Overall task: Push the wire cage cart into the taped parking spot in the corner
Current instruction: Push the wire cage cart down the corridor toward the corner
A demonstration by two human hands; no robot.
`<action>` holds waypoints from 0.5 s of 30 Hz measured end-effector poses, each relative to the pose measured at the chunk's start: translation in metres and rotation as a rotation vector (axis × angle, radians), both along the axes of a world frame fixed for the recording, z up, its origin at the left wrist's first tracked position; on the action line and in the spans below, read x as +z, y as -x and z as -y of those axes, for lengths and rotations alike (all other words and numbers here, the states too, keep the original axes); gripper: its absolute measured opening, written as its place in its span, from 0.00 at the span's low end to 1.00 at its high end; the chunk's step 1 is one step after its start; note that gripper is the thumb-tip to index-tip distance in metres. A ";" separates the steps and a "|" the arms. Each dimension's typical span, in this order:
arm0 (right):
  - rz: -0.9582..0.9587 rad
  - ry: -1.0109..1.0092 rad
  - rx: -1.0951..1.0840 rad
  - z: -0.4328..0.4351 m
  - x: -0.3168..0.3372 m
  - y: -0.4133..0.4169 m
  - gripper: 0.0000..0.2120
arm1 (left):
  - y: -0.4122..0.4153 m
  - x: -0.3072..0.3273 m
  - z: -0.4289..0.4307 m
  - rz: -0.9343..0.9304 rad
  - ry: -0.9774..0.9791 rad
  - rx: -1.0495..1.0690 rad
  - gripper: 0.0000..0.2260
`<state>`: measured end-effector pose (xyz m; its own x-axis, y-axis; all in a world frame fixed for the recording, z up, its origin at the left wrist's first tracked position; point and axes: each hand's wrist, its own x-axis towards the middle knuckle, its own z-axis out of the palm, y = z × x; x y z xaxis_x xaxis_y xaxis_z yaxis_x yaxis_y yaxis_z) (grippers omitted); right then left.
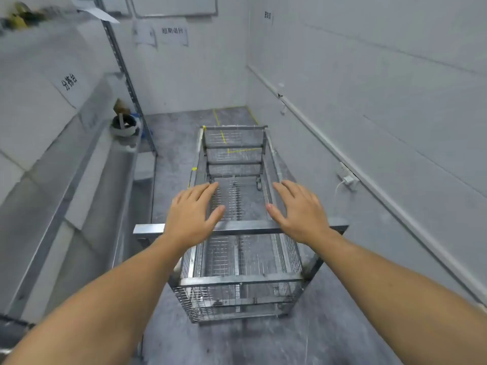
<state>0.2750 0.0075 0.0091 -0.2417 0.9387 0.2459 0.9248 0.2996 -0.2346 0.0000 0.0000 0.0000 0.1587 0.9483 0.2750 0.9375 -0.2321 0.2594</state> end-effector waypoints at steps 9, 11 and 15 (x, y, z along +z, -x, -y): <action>0.229 0.030 0.037 0.012 -0.056 -0.007 0.34 | 0.015 -0.037 0.009 -0.177 0.107 -0.118 0.29; 0.252 -0.007 0.038 0.011 -0.060 -0.008 0.34 | 0.018 -0.038 0.005 -0.226 0.116 -0.144 0.28; 0.270 -0.051 0.019 0.006 -0.066 -0.009 0.34 | 0.025 -0.036 -0.001 -0.291 0.088 -0.169 0.24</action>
